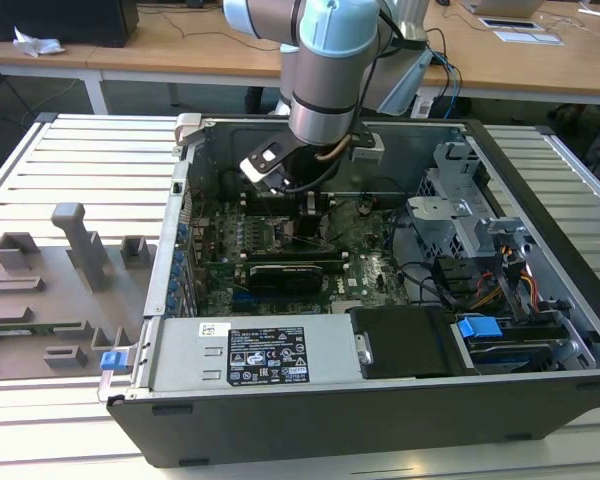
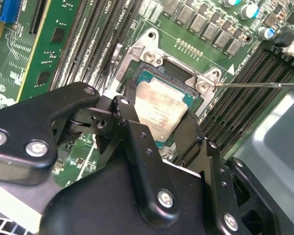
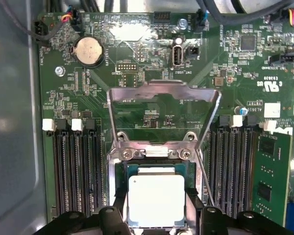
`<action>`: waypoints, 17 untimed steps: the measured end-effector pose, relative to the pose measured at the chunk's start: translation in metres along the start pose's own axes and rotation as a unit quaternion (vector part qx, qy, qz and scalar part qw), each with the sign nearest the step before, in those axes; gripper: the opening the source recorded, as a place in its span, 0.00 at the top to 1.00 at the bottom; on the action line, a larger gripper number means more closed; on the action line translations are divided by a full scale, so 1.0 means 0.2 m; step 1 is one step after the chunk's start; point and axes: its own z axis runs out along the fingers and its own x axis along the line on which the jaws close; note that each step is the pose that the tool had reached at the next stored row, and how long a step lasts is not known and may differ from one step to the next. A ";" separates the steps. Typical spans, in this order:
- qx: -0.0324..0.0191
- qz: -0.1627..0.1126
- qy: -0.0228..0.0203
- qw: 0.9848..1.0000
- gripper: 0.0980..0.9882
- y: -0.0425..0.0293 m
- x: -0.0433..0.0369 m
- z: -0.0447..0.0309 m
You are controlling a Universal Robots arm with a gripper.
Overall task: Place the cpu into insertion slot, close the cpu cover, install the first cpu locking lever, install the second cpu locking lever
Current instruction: 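Place the cpu into insertion slot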
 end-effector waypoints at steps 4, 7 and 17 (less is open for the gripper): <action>0.000 0.003 0.000 1.000 0.49 0.000 0.000 0.001; 0.000 -0.020 -0.001 1.000 0.49 -0.001 0.000 0.003; 0.000 -0.008 -0.001 1.000 0.49 -0.004 0.000 0.014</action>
